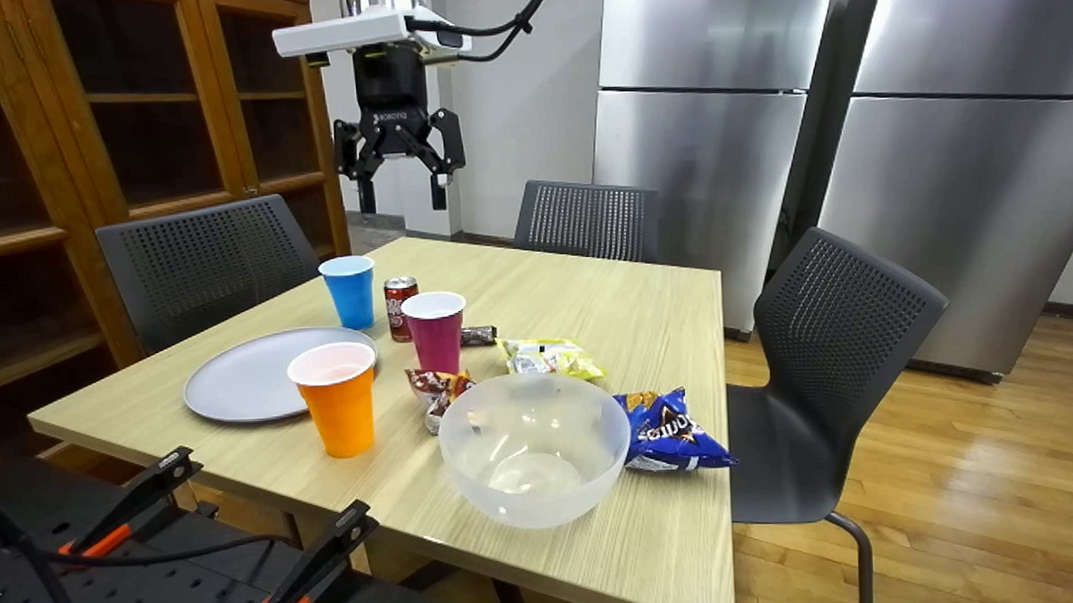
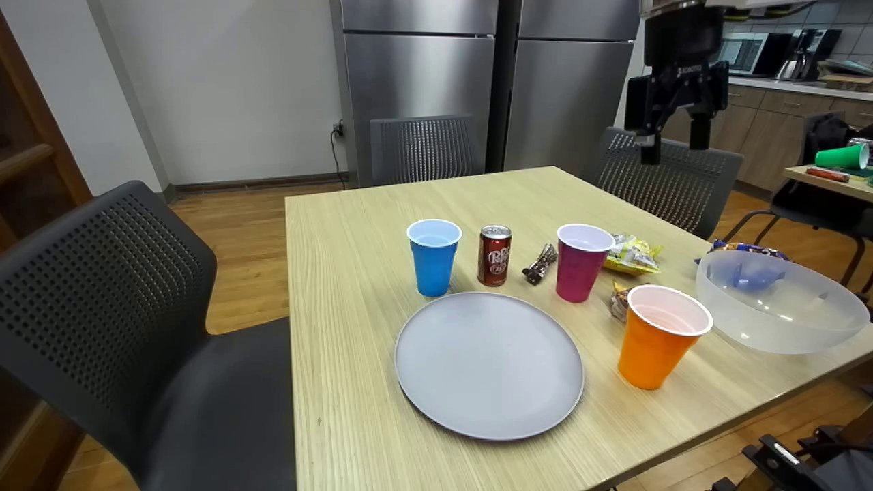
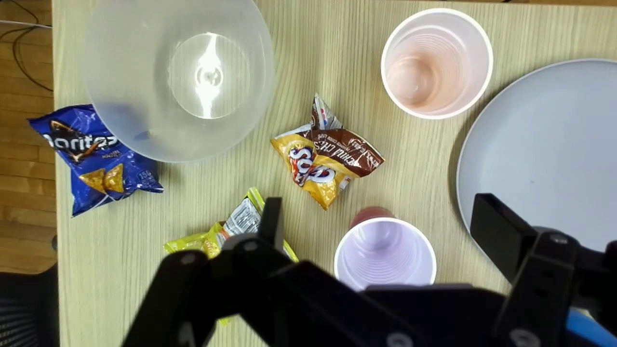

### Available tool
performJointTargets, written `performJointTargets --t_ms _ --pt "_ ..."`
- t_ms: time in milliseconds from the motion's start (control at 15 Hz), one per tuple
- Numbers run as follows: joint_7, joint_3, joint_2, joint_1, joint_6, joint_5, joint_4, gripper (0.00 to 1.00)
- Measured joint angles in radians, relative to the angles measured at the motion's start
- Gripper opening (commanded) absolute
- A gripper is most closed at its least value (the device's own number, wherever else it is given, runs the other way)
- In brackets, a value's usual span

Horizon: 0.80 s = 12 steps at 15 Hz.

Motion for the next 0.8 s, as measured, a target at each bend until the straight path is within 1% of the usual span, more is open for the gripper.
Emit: performJointTargets --t_ms 400,800 --pt "0.079 0.001 0.071 0.013 0.069 -0.002 0.007 1.0" --pt "0.142 0.0 0.144 0.013 0.093 -0.002 0.038 1.0"
